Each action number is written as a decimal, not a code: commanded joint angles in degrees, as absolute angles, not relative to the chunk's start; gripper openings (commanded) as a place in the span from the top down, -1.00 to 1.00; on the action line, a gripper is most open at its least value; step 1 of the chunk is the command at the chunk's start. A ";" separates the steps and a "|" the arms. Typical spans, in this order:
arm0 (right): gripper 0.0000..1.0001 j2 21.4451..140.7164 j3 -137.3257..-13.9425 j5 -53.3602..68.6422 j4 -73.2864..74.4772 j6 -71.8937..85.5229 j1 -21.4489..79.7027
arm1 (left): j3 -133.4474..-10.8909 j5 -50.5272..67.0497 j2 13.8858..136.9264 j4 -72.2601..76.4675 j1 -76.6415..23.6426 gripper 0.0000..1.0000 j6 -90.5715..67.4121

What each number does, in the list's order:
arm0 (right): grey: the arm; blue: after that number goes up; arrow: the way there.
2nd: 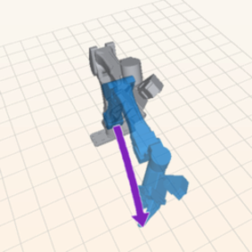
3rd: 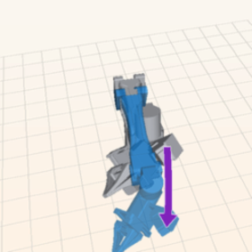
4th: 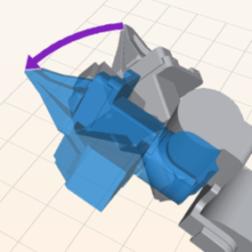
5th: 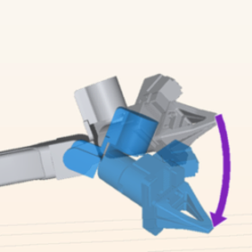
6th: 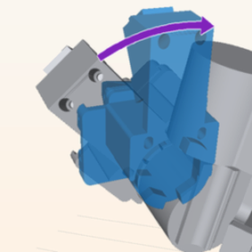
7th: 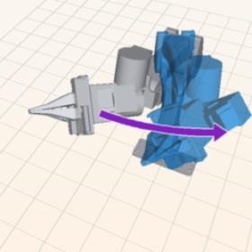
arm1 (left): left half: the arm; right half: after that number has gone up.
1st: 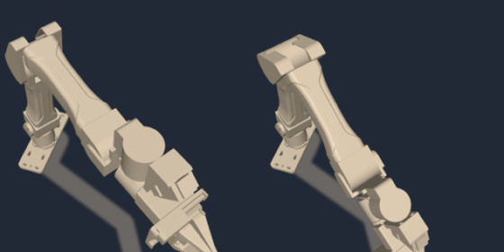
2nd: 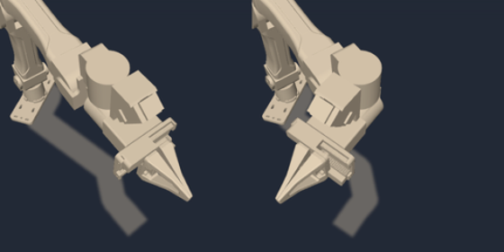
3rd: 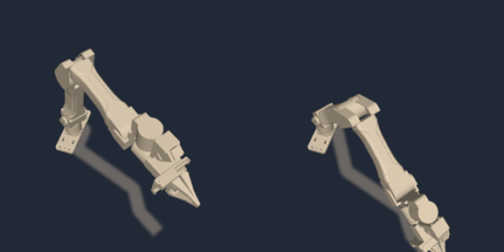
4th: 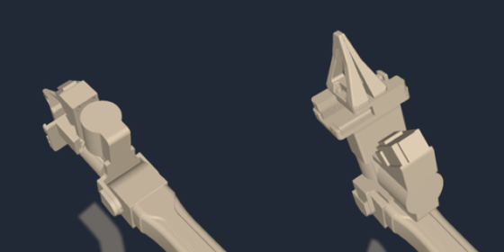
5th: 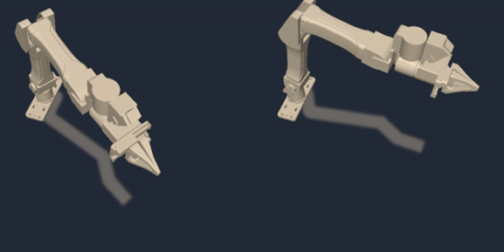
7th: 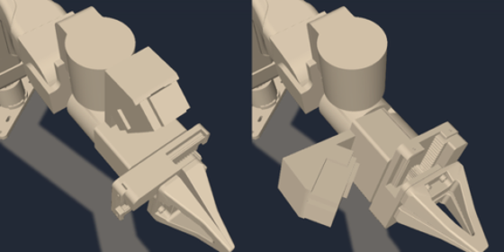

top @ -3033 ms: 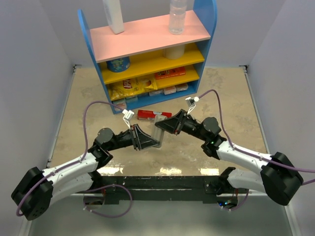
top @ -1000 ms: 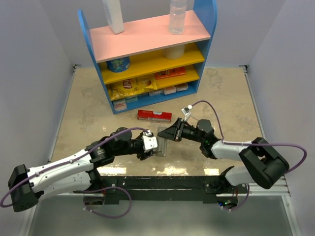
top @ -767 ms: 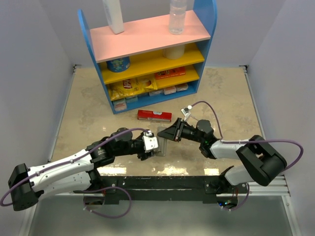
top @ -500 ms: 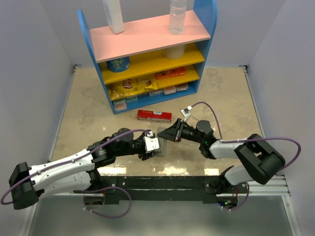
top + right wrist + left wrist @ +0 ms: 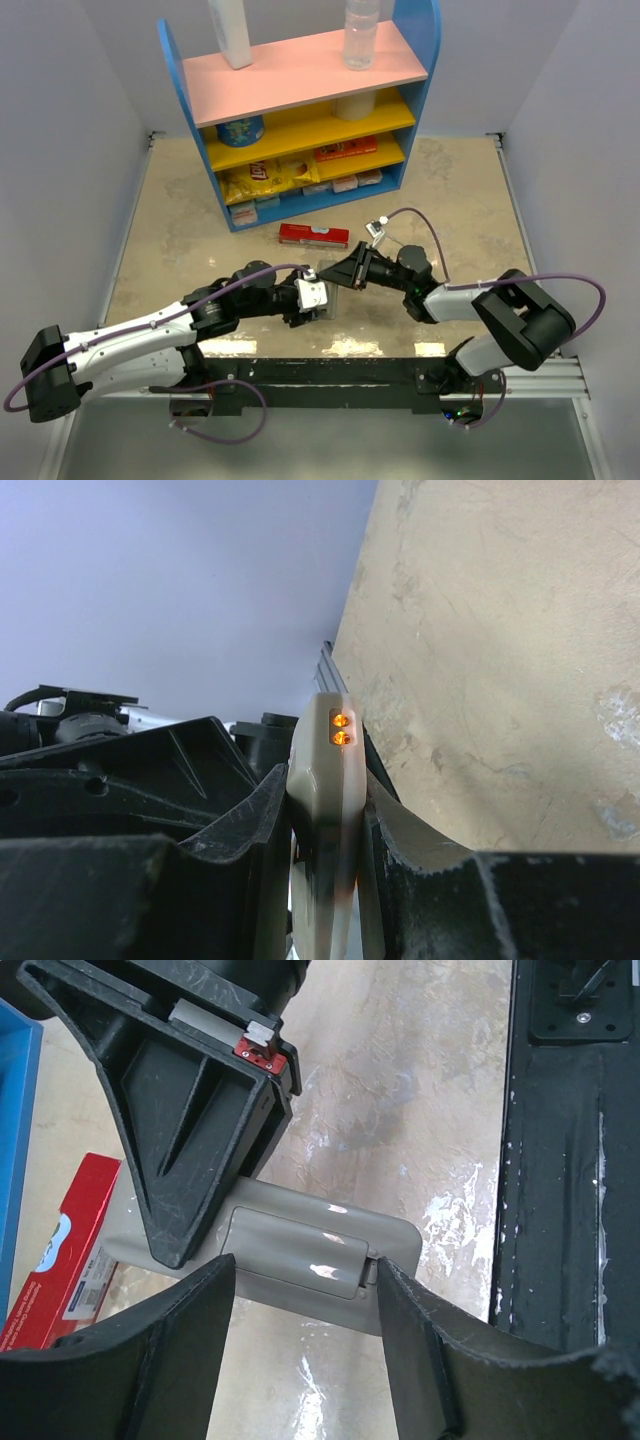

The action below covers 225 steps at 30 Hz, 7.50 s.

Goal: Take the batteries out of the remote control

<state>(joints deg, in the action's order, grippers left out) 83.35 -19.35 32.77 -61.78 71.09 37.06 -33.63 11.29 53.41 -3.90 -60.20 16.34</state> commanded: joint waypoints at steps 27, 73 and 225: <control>1.00 85.78 -19.16 33.93 -70.05 73.92 38.50 | -35.95 12.04 51.59 -2.90 -60.56 -0.29 19.69; 1.00 86.57 -18.72 34.01 -71.19 74.36 38.41 | -34.98 14.59 51.50 -5.80 -60.56 -0.29 20.92; 0.07 81.48 -22.24 12.49 -30.87 46.32 36.21 | -31.90 -18.81 40.96 2.73 -60.38 -0.80 17.32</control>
